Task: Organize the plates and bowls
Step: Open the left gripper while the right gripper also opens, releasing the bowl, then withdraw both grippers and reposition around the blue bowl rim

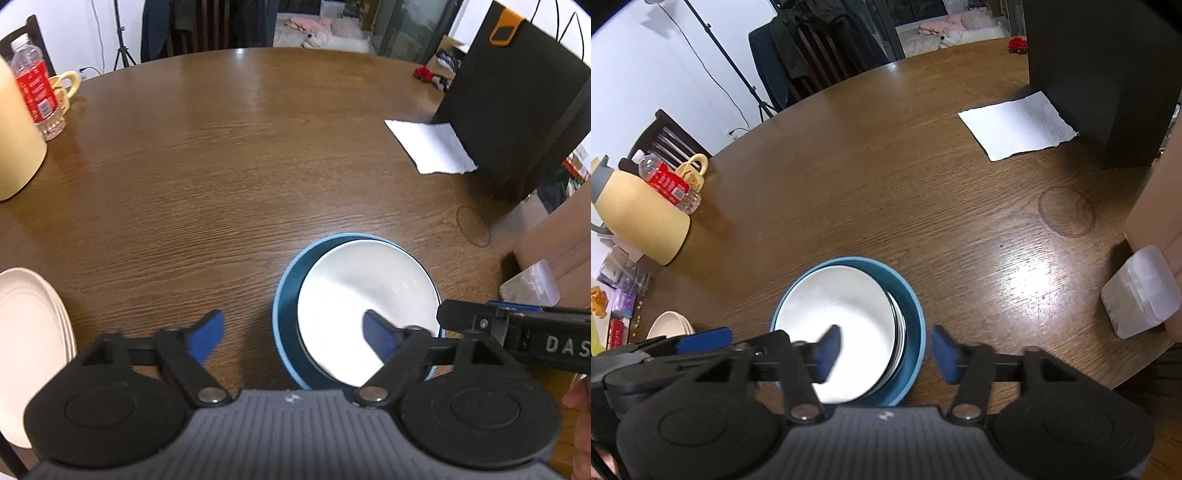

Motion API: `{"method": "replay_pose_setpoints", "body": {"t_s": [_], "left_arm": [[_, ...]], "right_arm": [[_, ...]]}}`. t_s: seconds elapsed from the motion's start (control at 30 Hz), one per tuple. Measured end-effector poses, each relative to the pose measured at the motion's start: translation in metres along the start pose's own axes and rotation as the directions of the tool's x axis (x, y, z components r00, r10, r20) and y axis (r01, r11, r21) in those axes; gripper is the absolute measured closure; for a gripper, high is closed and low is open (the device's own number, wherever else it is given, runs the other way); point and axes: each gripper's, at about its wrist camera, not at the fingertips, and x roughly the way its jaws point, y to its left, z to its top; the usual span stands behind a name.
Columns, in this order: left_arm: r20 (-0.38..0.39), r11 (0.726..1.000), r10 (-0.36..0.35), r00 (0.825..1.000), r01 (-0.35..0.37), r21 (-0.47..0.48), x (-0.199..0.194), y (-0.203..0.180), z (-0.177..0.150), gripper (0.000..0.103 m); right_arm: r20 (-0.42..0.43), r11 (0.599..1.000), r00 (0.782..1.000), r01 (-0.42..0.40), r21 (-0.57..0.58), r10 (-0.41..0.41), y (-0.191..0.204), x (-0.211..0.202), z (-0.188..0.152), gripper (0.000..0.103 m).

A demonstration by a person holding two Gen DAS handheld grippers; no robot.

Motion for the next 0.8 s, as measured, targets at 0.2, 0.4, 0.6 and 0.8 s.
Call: {"method": "replay_pose_setpoints", "body": {"t_s": [0.2, 0.4, 0.6, 0.8], "left_arm": [[0.062, 0.999, 0.018, 0.998, -0.015, -0.044, -0.02, 0.011, -0.02, 0.0], [0.151, 0.996, 0.042, 0.988, -0.028, -0.09, -0.042, 0.022, -0.045, 0.0], [0.282, 0.995, 0.087, 0.956, -0.07, -0.067, -0.063, 0.02, -0.076, 0.0], [0.286, 0.995, 0.086, 0.954, -0.071, -0.064, -0.07, 0.017, -0.098, 0.0]], "right_arm": [[0.025, 1.0, 1.0, -0.019, 0.002, 0.019, -0.004, -0.011, -0.017, 0.006], [0.045, 1.0, 0.999, -0.006, -0.027, 0.007, 0.0, -0.023, -0.043, 0.0], [0.122, 0.995, 0.993, 0.012, -0.099, 0.001, 0.009, -0.039, -0.072, 0.0], [0.225, 0.977, 0.974, 0.079, -0.2, -0.033, 0.017, -0.054, -0.101, 0.0]]}}
